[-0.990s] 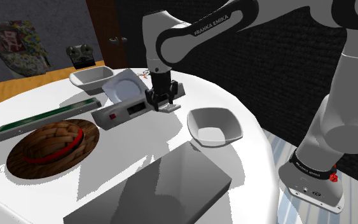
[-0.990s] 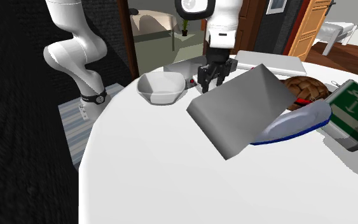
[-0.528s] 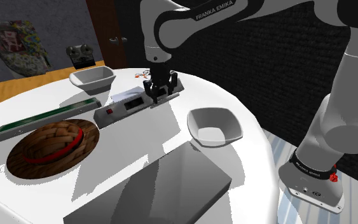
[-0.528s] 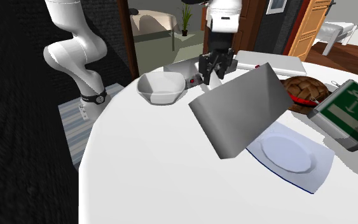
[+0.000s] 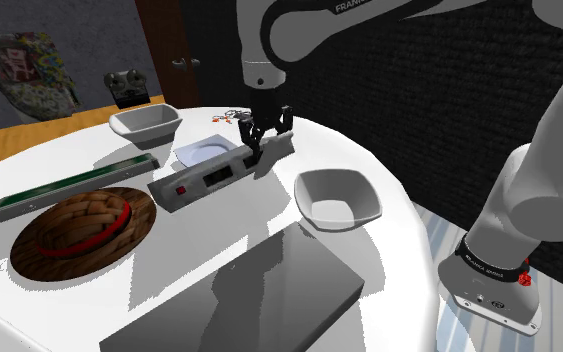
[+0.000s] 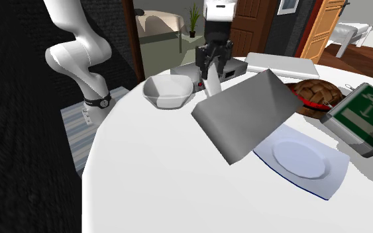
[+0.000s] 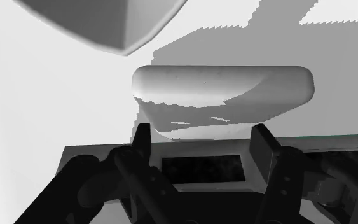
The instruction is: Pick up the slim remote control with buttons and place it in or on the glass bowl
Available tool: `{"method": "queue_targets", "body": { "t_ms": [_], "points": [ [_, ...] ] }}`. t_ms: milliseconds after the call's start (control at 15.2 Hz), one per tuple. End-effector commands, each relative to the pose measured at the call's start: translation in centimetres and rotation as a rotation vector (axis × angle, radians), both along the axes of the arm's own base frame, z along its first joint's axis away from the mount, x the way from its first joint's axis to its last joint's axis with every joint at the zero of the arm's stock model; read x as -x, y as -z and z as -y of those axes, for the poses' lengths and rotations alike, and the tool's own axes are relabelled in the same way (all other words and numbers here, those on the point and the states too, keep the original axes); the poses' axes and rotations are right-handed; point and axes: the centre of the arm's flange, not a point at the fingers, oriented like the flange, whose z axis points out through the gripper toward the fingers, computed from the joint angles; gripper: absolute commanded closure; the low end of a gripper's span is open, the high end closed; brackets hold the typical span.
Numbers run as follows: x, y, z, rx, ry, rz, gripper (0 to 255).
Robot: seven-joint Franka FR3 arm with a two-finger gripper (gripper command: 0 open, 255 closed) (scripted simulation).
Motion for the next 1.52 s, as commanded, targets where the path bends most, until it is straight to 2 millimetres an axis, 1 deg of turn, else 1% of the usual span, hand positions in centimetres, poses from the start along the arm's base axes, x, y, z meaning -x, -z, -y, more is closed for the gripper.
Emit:
{"method": "queue_targets", "body": {
  "t_ms": [0, 858, 1452],
  "points": [
    [2.6, -0.2, 0.5, 0.0, 0.001, 0.002, 255],
    [19.1, -0.4, 4.9, 0.0, 0.001, 0.002, 255],
    [19.1, 4.3, 4.9, 0.0, 0.001, 0.002, 255]
  ]
}}
